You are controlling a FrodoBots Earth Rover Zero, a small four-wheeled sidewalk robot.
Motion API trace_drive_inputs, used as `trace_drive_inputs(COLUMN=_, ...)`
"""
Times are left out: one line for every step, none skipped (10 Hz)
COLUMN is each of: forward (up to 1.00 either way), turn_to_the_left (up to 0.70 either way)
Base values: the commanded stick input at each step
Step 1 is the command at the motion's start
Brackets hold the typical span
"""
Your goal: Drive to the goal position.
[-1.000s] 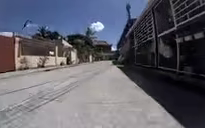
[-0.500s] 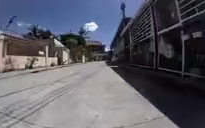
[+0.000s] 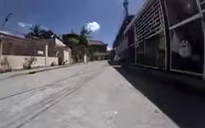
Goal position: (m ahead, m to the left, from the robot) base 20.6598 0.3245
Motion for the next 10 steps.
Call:
trace_drive_inputs(forward=1.00, turn_to_the_left=0.00)
trace_drive_inputs(forward=1.00, turn_to_the_left=0.00)
trace_drive_inputs(forward=1.00, turn_to_the_left=0.00)
trace_drive_inputs(forward=1.00, turn_to_the_left=0.00)
trace_drive_inputs(forward=1.00, turn_to_the_left=0.00)
trace_drive_inputs(forward=1.00, turn_to_the_left=0.00)
trace_drive_inputs(forward=1.00, turn_to_the_left=0.00)
trace_drive_inputs(forward=1.00, turn_to_the_left=-0.25)
trace_drive_inputs(forward=1.00, turn_to_the_left=-0.40)
trace_drive_inputs(forward=1.00, turn_to_the_left=-0.40)
